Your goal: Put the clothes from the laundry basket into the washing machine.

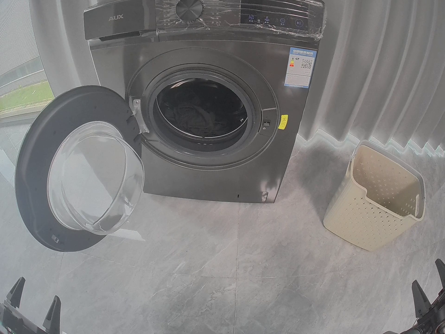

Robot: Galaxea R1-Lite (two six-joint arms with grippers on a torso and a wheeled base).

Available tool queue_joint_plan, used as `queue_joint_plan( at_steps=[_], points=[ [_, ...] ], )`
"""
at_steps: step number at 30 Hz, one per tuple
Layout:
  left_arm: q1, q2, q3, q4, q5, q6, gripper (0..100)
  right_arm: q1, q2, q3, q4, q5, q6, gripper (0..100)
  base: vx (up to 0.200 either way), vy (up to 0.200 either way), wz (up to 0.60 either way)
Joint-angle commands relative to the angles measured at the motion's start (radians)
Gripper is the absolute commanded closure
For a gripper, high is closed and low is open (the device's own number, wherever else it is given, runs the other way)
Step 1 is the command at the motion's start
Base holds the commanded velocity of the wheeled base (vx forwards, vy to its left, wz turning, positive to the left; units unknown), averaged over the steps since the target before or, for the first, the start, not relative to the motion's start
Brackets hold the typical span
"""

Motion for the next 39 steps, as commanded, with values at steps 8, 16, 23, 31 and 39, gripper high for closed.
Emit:
queue_joint_plan(
  at_steps=[8, 16, 23, 31, 39],
  points=[
    [-0.001, -0.011, 0.016, 0.000, 0.000, -0.001, 0, 0.002, -0.003, 0.018, 0.002, 0.008, 0.000, 0, 0.000, 0.000, -0.45],
    [0.001, -0.011, 0.016, 0.000, 0.000, -0.001, 0, 0.001, -0.002, 0.018, 0.002, 0.006, 0.000, 0, 0.000, 0.000, 0.00],
    [0.001, -0.010, 0.016, 0.000, -0.003, -0.004, 0, -0.001, -0.002, 0.018, 0.002, 0.008, 0.000, 0, 0.000, 0.029, 0.00],
    [0.001, -0.010, 0.016, 0.000, -0.003, -0.004, 0, -0.001, -0.002, 0.018, 0.003, 0.008, 0.000, 0, 0.000, 0.200, 0.00],
    [0.001, -0.011, 0.016, 0.000, -0.001, -0.002, 0, -0.001, -0.002, 0.016, 0.003, 0.008, -0.002, 0, 0.000, 0.075, 0.00]
  ],
)
